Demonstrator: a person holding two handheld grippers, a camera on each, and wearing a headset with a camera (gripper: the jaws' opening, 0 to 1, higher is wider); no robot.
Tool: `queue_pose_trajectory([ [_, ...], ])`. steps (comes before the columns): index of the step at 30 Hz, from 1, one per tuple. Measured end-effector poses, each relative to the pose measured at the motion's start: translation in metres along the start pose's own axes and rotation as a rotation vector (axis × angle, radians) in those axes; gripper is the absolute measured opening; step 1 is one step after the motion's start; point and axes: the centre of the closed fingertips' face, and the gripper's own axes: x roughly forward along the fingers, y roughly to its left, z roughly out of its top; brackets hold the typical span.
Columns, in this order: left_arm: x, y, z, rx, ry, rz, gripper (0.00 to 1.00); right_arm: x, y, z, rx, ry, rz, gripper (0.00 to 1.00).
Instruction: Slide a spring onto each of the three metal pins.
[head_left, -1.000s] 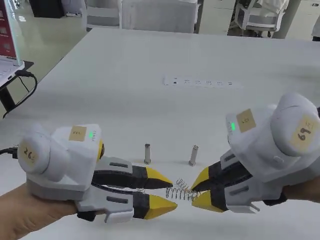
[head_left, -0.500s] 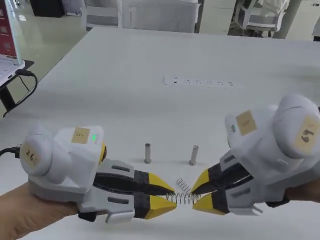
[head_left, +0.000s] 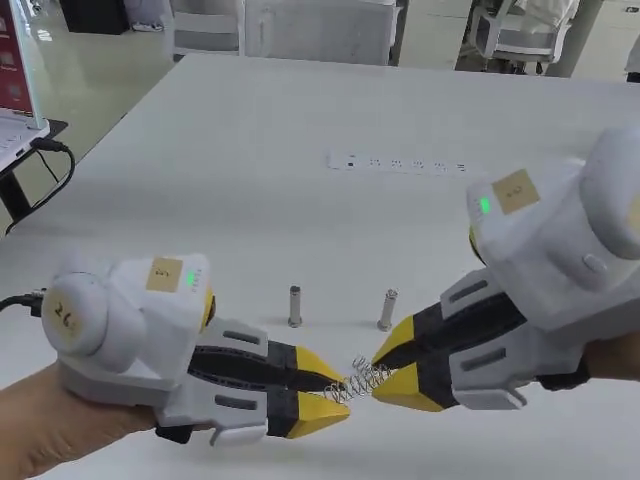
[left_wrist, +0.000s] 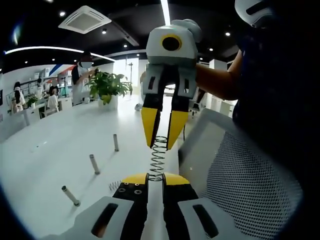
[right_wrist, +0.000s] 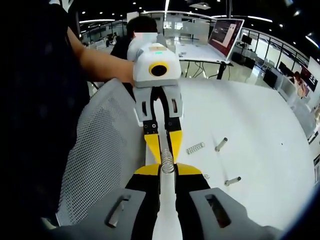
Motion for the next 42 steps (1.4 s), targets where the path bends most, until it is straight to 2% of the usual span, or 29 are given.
queue_pose_trajectory([
  [2, 0.000, 0.000, 0.001, 0.004, -0.002, 0.000, 0.02, 0.000, 0.000, 0.005, -0.001, -0.012, -0.001, 0.07],
  [6, 0.000, 0.000, 0.001, 0.008, -0.003, 0.004, 0.02, 0.001, 0.000, 0.009, -0.017, 0.001, -0.008, 0.07],
  [17, 0.000, -0.001, 0.001, 0.006, -0.003, 0.002, 0.04, 0.002, 0.002, 0.010, -0.033, 0.044, -0.005, 0.07],
  [33, 0.001, 0.000, 0.002, 0.015, -0.007, -0.001, 0.03, 0.006, 0.002, 0.022, -0.043, 0.021, -0.001, 0.07],
  [42, 0.001, 0.001, 0.002, 0.008, -0.009, 0.002, 0.07, 0.006, 0.000, 0.019, -0.042, 0.034, -0.003, 0.07],
])
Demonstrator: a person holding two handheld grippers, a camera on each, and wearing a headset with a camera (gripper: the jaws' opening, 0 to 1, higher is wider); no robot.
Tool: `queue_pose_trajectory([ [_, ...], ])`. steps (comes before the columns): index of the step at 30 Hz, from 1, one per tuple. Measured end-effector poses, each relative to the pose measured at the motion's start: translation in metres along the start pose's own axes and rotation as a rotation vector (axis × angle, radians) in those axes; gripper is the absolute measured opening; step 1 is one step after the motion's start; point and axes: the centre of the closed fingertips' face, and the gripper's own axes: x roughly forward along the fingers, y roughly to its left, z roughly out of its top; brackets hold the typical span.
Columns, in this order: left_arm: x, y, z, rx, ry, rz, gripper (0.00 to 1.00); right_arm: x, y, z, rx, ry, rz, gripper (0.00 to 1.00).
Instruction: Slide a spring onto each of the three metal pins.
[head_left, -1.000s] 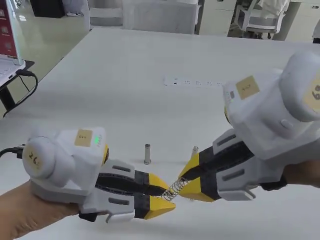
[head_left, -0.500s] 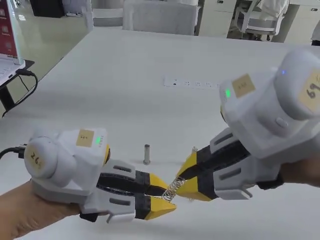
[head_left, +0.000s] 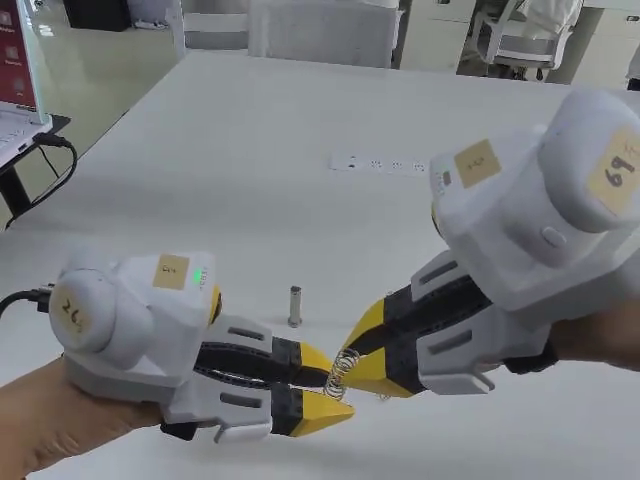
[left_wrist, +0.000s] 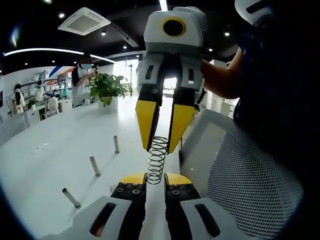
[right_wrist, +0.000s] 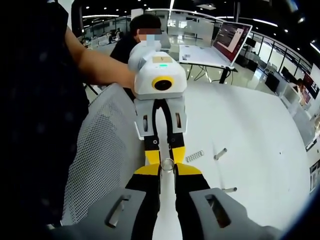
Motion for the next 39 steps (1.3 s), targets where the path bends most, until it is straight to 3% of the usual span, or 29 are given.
queue_pose_trajectory([
  [13, -0.006, 0.006, -0.001, -0.024, -0.014, 0.024, 0.16, -0.003, -0.006, -0.007, 0.012, 0.016, -0.019, 0.07],
  [30, -0.031, 0.029, -0.007, -0.070, -0.054, 0.153, 0.26, -0.025, -0.029, -0.037, 0.099, 0.041, -0.087, 0.07],
  [39, -0.044, 0.042, -0.015, -0.102, -0.060, 0.233, 0.38, -0.042, -0.048, -0.049, 0.148, 0.039, -0.141, 0.07],
])
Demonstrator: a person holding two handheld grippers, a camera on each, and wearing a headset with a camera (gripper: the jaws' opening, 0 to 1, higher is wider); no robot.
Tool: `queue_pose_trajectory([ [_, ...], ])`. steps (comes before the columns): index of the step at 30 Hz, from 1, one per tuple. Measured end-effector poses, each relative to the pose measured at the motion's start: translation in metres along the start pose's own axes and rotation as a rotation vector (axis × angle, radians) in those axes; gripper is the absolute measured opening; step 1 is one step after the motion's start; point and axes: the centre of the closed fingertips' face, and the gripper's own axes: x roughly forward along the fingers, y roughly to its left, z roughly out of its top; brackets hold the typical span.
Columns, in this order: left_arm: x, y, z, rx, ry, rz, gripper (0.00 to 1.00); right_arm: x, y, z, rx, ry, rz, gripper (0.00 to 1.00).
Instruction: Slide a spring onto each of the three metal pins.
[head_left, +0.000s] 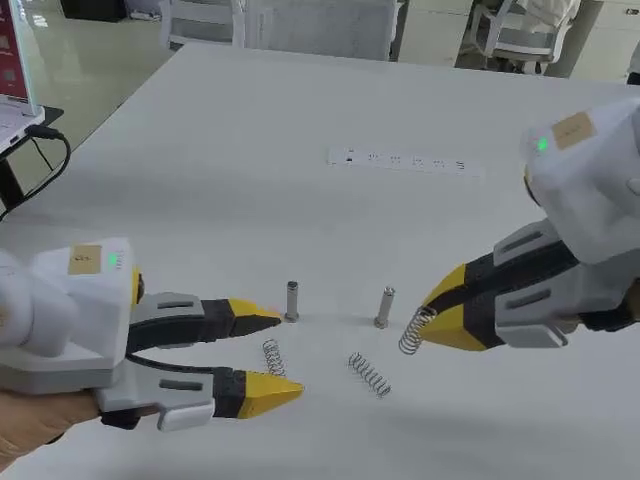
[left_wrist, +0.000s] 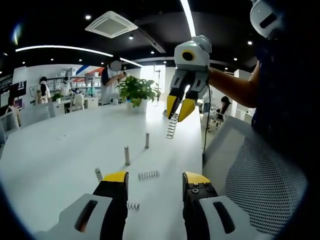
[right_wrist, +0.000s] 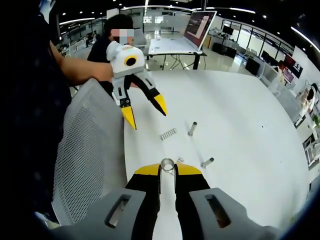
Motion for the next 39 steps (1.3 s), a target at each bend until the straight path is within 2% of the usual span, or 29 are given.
queue_pose_trajectory([
  [7, -0.005, 0.010, -0.005, -0.019, 0.000, 0.049, 0.50, -0.008, -0.014, -0.008, 0.034, 0.000, -0.032, 0.07],
  [18, -0.011, 0.018, -0.012, -0.047, 0.005, 0.096, 0.65, -0.016, -0.034, -0.021, 0.081, 0.011, -0.074, 0.07],
  [24, -0.014, 0.020, -0.015, -0.059, 0.012, 0.117, 0.73, -0.027, -0.051, -0.027, 0.115, 0.006, -0.114, 0.07],
  [29, -0.015, 0.021, -0.016, -0.066, 0.010, 0.123, 0.74, -0.035, -0.065, -0.032, 0.141, 0.008, -0.143, 0.07],
  [39, -0.014, 0.021, -0.016, -0.069, 0.013, 0.122, 0.77, -0.042, -0.093, -0.049, 0.172, 0.049, -0.200, 0.07],
])
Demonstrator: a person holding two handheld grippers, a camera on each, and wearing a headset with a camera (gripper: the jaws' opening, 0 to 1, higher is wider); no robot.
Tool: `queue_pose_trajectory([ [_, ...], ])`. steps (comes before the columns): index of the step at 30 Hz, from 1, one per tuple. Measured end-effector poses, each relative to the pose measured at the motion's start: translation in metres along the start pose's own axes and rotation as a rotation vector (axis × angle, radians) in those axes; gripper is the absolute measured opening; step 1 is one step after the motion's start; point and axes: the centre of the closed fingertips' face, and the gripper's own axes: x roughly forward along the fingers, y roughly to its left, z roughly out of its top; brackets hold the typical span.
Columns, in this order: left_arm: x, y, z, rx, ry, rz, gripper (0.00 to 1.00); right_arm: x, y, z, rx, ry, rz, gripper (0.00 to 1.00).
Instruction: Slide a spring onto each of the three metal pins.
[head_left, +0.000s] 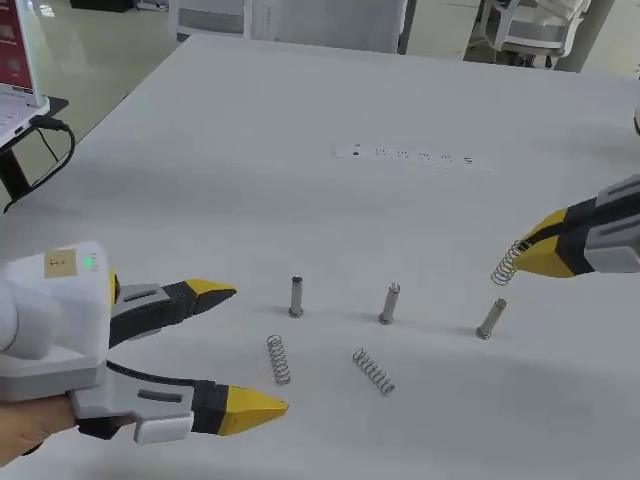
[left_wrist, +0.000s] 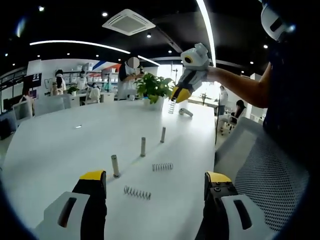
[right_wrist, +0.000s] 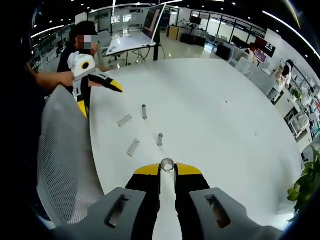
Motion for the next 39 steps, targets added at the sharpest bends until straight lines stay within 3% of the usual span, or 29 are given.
queue_pose_trajectory([
  [7, 0.000, 0.000, -0.001, -0.004, 0.005, -0.001, 0.78, 0.007, -0.016, -0.016, 0.040, 0.025, -0.023, 0.07],
  [18, 0.002, -0.002, -0.003, -0.009, 0.011, -0.007, 0.76, 0.023, -0.026, -0.040, 0.107, 0.039, -0.036, 0.07],
  [39, 0.001, -0.001, -0.004, -0.014, 0.019, -0.003, 0.75, 0.038, -0.026, -0.047, 0.128, 0.043, -0.024, 0.07],
])
